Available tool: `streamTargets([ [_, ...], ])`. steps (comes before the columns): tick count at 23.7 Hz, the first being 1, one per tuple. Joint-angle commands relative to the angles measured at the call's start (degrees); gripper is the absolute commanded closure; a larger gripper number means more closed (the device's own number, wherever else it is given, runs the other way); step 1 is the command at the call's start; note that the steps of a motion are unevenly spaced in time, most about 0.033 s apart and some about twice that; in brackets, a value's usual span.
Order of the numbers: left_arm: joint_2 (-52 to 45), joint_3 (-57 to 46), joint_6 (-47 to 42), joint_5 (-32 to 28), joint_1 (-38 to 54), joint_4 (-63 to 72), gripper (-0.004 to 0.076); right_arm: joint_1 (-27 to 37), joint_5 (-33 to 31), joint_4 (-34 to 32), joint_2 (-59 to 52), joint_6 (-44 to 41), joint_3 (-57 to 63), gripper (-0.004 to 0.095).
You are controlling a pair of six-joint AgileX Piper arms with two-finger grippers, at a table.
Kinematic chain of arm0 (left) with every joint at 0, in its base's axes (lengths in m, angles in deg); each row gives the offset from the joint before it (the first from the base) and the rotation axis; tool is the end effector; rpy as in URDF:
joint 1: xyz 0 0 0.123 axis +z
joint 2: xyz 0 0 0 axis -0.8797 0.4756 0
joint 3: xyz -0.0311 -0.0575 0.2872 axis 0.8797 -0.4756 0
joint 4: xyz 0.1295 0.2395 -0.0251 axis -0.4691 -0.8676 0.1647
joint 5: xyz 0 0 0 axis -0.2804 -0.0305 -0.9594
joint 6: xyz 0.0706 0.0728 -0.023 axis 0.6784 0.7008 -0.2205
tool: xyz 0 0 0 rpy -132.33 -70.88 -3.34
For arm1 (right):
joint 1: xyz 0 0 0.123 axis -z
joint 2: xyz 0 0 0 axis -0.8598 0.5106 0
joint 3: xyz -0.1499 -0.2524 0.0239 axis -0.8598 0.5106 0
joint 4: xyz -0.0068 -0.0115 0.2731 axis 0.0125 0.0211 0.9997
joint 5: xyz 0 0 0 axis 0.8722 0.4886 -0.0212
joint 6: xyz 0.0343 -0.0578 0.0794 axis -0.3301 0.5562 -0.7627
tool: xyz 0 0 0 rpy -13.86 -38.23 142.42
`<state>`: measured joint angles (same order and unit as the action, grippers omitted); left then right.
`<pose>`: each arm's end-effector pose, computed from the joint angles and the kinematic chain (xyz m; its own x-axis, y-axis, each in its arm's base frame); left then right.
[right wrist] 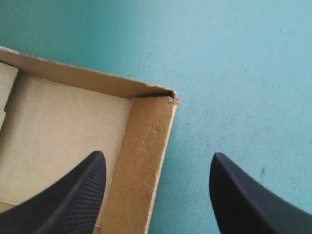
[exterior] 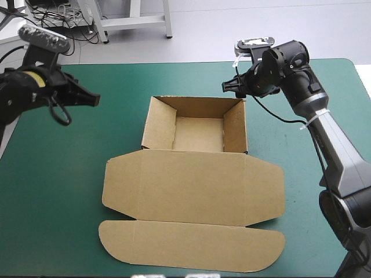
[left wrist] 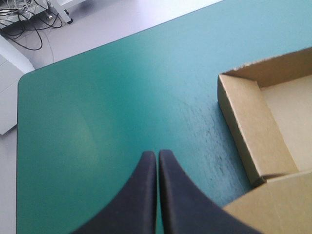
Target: Fold the box
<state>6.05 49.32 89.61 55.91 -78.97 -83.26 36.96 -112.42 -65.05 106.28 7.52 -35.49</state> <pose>0.2539 -0.0673 0.5205 -0.5596 0.2788 -0.7805 0.2706 0.9516 0.1459 0.3920 0.1516 0.4171 -0.7893 -0.1439 -0.5969 -0.2033 0.9786 0.0330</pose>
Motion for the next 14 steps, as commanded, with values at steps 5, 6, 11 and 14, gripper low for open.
streamTargets([
  [5,-24.1,-30.5,-0.1,-11.9,0.0,-0.2,0.0734,0.8,-0.4,2.8,0.3,-1.5,7.6,0.0328],
  [6,-27.2,-35.5,-0.1,-12.9,0.0,-0.2,0.0734,0.8,-0.4,3.9,1.5,-1.5,7.6,0.0328],
  [11,-35.7,-50.3,0.0,-14.0,0.0,2.2,0.0734,0.8,-0.4,7.3,5.0,-1.5,7.6,0.0331],
  [14,-40.7,-58.4,0.0,-16.4,0.0,4.2,0.0734,0.8,-0.4,7.4,7.4,-2.5,7.6,0.0333],
])
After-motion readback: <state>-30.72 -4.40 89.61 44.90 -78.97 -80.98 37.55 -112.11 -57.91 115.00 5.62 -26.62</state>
